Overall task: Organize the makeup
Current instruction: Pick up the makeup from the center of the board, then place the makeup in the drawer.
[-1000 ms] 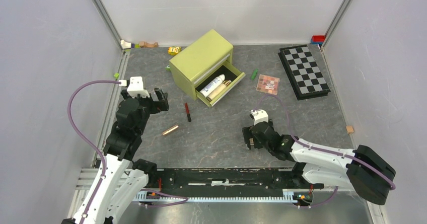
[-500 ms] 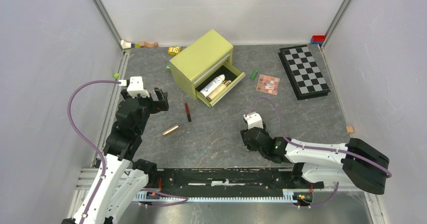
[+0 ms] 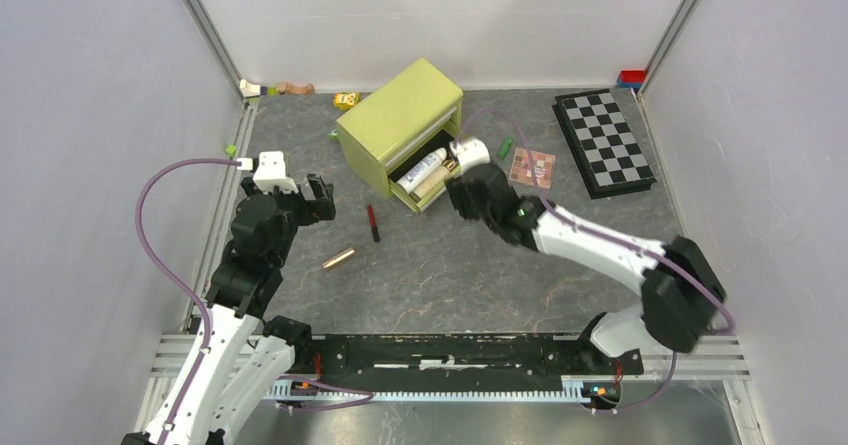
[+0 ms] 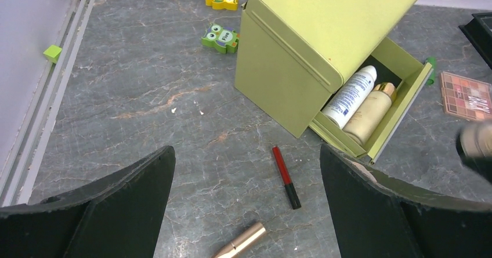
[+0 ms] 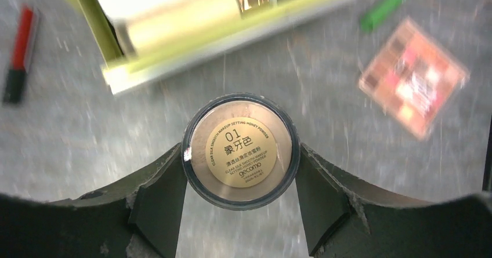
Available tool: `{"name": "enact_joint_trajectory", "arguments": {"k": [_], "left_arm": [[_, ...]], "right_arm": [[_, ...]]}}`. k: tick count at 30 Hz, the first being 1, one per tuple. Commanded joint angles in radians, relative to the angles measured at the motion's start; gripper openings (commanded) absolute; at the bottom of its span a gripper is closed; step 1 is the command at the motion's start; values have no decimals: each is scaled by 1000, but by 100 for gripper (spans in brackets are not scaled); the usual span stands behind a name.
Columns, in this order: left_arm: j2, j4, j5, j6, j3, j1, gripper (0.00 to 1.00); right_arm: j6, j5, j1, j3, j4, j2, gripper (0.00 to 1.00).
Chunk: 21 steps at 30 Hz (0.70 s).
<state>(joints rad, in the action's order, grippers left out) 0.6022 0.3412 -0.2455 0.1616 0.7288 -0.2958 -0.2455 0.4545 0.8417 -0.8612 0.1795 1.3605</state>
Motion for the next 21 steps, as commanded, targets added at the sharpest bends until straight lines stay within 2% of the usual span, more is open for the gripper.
{"name": "enact_joint_trajectory", "arguments": {"k": [1,5,9,21], "left_arm": [[1,-36,-9,-37,-4,4,100],[0,-34,-16,-38,-5,3,100],[-1,-37,-17,-40,-4,5,100],[0,-41,-10,-42,-6,4,100]], "right_arm": [[159,-176,-108,-295,8,214,51],[217,-258,-168,-550,58,402,50],[225,-300,-228,-714,95,543,49],[196,-452,-339,-874,34,714,47]]}}
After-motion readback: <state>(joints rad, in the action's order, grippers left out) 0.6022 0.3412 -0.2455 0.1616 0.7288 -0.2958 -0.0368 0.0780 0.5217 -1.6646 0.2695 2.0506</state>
